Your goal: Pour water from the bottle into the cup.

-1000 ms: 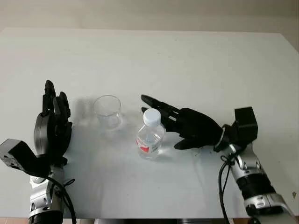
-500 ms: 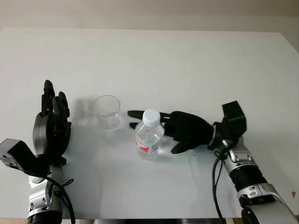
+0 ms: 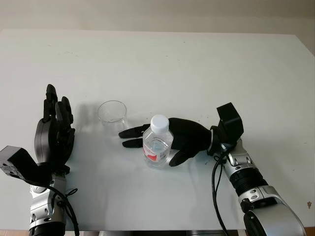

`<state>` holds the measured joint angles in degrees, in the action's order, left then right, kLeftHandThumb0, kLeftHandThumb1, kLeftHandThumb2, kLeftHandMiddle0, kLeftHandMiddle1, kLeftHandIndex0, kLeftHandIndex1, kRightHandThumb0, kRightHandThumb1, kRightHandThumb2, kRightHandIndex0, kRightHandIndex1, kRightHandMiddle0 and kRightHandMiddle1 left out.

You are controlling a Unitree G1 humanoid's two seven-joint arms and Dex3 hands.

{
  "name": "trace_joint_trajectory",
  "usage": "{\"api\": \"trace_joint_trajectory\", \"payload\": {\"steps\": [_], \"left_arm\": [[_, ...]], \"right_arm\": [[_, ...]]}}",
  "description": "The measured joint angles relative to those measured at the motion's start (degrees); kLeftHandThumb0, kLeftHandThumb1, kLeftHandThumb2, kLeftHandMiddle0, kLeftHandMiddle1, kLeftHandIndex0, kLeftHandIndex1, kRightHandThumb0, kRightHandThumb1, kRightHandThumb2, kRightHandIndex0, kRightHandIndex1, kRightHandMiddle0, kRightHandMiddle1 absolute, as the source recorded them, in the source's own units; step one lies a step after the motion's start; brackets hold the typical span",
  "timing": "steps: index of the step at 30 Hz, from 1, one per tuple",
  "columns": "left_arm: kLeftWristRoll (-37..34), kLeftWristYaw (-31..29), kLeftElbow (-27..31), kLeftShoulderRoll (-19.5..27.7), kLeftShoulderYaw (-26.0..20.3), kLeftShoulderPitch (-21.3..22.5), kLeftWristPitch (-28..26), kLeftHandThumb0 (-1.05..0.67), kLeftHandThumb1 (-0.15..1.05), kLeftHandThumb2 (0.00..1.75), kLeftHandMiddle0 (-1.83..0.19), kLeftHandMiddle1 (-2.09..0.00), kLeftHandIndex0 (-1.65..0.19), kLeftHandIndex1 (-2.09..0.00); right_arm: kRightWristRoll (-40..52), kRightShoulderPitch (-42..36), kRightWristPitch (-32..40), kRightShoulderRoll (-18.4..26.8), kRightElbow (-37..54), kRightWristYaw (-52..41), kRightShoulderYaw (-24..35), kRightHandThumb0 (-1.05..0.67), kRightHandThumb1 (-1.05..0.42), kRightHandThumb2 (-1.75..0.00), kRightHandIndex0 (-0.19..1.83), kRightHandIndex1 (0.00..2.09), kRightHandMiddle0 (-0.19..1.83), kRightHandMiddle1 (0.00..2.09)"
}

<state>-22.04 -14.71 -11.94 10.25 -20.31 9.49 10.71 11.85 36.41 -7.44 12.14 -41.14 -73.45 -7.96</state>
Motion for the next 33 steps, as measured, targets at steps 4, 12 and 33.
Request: {"api": "trace_joint_trajectory", "payload": {"steps": [4,12,33], "left_arm": [[-0.02,-0.02,-0.04,0.00,-0.03,0.01,0.15,-0.76,1.05,0.56,0.18,-0.05,0.19,-0.04],[-0.04,-0.02,-0.18,-0.01,-0.08,0.05,0.51,-0.77,1.05,0.55,0.18,-0.06,0.18,-0.05],[-0.71,-0.49,-0.50,-0.09,-0.64,0.38,1.09,-0.77,1.05,0.52,0.17,-0.05,0.18,-0.05]], "right_arm": [[-0.76,0.08,0.76,0.00,1.29,0.00,-0.96,-0.84,-0.76,-0.05,0.46,0.15,0.40,0.26],[-1.11,-0.27,-1.18,-0.02,3.00,-1.17,-2.44,-0.60,-0.75,-0.05,0.55,0.27,0.40,0.51],[-5.77,-10.29,-17.74,-1.53,12.34,14.84,-4.28,-0.55,-1.05,-0.09,1.35,2.09,1.09,2.09]]}}
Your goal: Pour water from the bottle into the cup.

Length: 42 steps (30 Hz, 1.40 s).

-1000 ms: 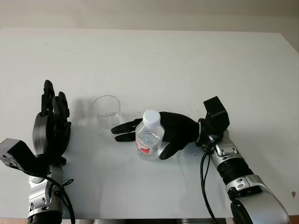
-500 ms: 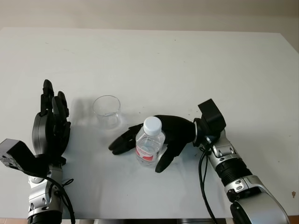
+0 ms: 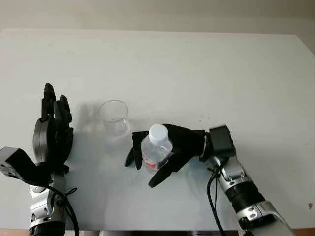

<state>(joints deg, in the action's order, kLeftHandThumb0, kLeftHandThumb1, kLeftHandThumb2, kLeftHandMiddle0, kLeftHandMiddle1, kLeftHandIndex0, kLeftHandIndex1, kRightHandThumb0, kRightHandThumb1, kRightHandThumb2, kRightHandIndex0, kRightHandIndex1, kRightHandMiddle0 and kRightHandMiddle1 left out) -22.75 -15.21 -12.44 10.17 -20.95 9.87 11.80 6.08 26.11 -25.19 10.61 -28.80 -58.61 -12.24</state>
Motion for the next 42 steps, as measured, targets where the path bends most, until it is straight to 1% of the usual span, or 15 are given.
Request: {"api": "trace_joint_trajectory", "payload": {"steps": [1,2,4,6,8,11,14,16,18,21,25,29,32,36,42], "left_arm": [[0.00,0.00,-0.02,0.00,-0.01,0.01,0.02,-0.77,1.05,0.52,0.17,-0.05,0.18,-0.05],[0.00,0.00,-0.05,0.00,0.00,0.03,0.08,-0.77,1.05,0.53,0.17,-0.05,0.19,-0.05],[0.01,0.01,-0.21,0.00,0.00,0.09,0.19,-0.76,1.05,0.54,0.17,-0.05,0.18,-0.05],[0.01,0.00,-0.51,0.00,0.01,0.29,0.35,-0.76,1.05,0.54,0.17,-0.05,0.18,-0.05],[0.01,0.00,-0.65,0.00,0.02,0.39,0.36,-0.76,1.05,0.54,0.17,-0.06,0.18,-0.05],[0.01,0.06,-0.67,0.00,0.05,0.46,0.35,-0.76,1.05,0.54,0.17,-0.05,0.19,-0.05],[0.02,0.06,-0.75,0.00,0.09,0.61,0.35,-0.76,1.05,0.54,0.17,-0.05,0.19,-0.05],[0.03,0.06,-0.90,0.00,0.13,0.80,0.35,-0.76,1.05,0.55,0.18,-0.05,0.19,-0.05],[0.02,0.05,-1.00,0.05,0.11,1.03,0.36,-0.76,1.05,0.55,0.18,-0.05,0.19,-0.05],[0.06,0.06,-1.04,0.20,0.09,1.24,0.38,-0.76,1.05,0.56,0.18,-0.05,0.19,-0.04],[0.07,-0.07,-1.05,0.20,0.38,1.51,0.40,-0.75,1.05,0.57,0.19,-0.05,0.19,-0.04],[0.05,-0.13,-1.01,0.20,0.51,1.71,0.46,-0.75,1.05,0.57,0.18,-0.05,0.19,-0.03],[0.05,-0.12,-0.90,0.19,0.55,1.89,0.45,-0.76,1.05,0.56,0.18,-0.05,0.19,-0.04],[0.06,-0.02,-0.62,0.19,0.57,1.89,0.44,-0.77,1.05,0.55,0.18,-0.05,0.19,-0.04],[0.30,0.51,-0.46,0.16,0.61,1.87,0.43,-0.77,1.05,0.56,0.19,-0.04,0.19,-0.02]], "right_arm": [[-0.02,-0.27,-0.23,0.00,0.16,0.55,-0.06,-0.53,-1.05,-0.10,1.42,2.09,1.15,2.09],[-0.34,-0.81,-0.57,-0.02,0.56,1.69,-0.09,-0.50,-1.05,-0.15,1.48,2.09,1.25,2.09],[-1.02,-1.71,-1.17,-0.28,1.30,4.17,-0.10,-0.49,-1.05,-0.21,1.51,2.09,1.32,2.09],[-2.06,-2.55,-1.80,-0.65,1.71,6.95,-0.23,-0.47,-1.05,-0.30,1.49,2.09,1.35,2.09],[-3.35,-3.36,-2.27,-1.02,2.34,10.00,-0.48,-0.46,-1.05,-0.34,1.45,2.09,1.32,2.09],[-4.84,-3.76,-2.06,-1.40,2.63,14.77,-0.48,-0.45,-1.05,-0.39,1.38,2.09,1.14,2.09],[-5.23,-2.33,-2.12,-1.62,-0.50,19.37,0.80,-0.46,-1.05,-0.40,1.29,2.09,0.94,2.09],[-5.75,0.66,-1.98,-1.52,-4.18,22.76,2.33,-0.46,-1.05,-0.41,1.27,2.09,0.89,2.09],[-6.06,4.23,-1.74,-0.59,-8.20,26.30,4.55,-0.45,-1.05,-0.41,1.27,2.09,0.89,2.09],[-7.51,10.05,-2.14,0.89,-13.48,31.55,6.98,-0.43,-1.05,-0.41,1.28,2.09,0.91,2.09],[-12.42,19.29,-4.00,1.60,-23.26,40.34,7.62,-0.35,-1.05,-0.44,1.31,2.09,0.97,2.09],[-16.26,27.58,-4.80,1.92,-31.05,46.40,7.30,-0.30,-1.05,-0.41,1.31,2.09,1.01,2.09],[-18.20,31.58,-4.30,1.82,-35.06,48.93,6.55,-0.26,-1.05,-0.37,1.19,2.09,0.96,2.09],[-21.18,35.69,-2.42,1.68,-39.35,52.80,5.36,-0.27,-1.05,-0.34,1.12,2.09,0.92,2.09],[-26.68,39.20,-2.30,1.64,-41.79,58.89,1.66,-0.31,-1.05,-0.31,1.08,2.09,0.85,2.09]]}}
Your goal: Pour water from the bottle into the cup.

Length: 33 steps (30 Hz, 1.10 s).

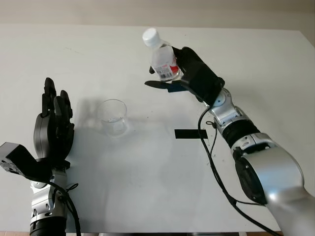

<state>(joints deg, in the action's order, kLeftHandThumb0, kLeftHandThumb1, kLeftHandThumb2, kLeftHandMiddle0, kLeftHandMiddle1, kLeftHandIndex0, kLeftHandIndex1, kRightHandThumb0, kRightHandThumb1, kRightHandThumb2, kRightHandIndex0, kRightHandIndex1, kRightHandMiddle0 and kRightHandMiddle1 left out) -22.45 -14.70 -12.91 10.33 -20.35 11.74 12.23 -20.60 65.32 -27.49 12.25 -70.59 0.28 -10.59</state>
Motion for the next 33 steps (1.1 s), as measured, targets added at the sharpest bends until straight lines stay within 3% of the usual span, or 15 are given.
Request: {"api": "trace_joint_trajectory", "payload": {"steps": [12,33], "left_arm": [[0.21,-0.04,-0.02,-0.05,0.05,0.06,0.21,-0.76,1.05,0.55,0.19,-0.05,0.19,-0.02],[0.34,0.01,-0.06,-0.07,0.08,0.19,0.41,-0.76,1.05,0.57,0.19,-0.05,0.19,-0.02]], "right_arm": [[-16.34,5.03,-0.10,1.14,-2.26,16.89,-12.30,-0.34,-1.05,-0.26,1.05,2.09,0.77,2.09],[-31.10,9.10,1.11,3.58,-3.78,32.78,-25.96,-0.39,-1.05,-0.23,1.06,2.09,0.76,2.09]]}}
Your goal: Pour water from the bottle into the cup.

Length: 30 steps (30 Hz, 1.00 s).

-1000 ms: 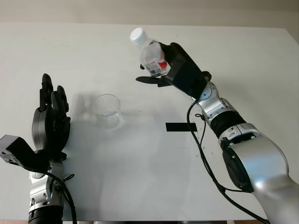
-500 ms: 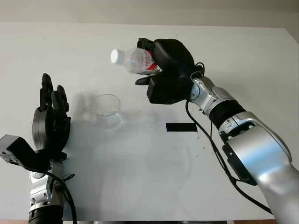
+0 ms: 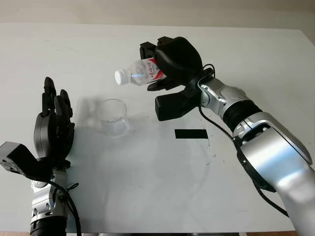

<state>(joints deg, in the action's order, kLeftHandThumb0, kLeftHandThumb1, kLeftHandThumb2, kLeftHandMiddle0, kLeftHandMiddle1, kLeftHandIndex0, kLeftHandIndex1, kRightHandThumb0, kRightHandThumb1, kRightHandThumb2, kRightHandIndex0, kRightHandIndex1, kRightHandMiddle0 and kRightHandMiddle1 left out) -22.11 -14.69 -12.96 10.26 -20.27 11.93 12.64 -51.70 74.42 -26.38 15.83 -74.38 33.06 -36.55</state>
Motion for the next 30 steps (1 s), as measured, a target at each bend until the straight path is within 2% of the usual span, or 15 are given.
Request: {"api": "trace_joint_trajectory", "payload": {"steps": [14,30], "left_arm": [[0.10,0.25,0.03,-0.17,0.00,0.00,0.15,-0.76,1.05,0.56,0.19,-0.05,0.19,-0.02],[0.10,0.22,-0.03,-0.27,0.00,0.01,0.33,-0.76,1.05,0.55,0.19,-0.05,0.19,-0.02]], "right_arm": [[-4.29,1.83,1.67,0.16,-0.21,4.83,-4.70,-0.42,-1.05,-0.27,1.11,2.09,0.77,2.09],[-4.82,2.62,1.59,-0.35,-0.24,5.46,-6.06,-0.42,-1.05,-0.22,1.14,2.09,0.79,2.09]]}}
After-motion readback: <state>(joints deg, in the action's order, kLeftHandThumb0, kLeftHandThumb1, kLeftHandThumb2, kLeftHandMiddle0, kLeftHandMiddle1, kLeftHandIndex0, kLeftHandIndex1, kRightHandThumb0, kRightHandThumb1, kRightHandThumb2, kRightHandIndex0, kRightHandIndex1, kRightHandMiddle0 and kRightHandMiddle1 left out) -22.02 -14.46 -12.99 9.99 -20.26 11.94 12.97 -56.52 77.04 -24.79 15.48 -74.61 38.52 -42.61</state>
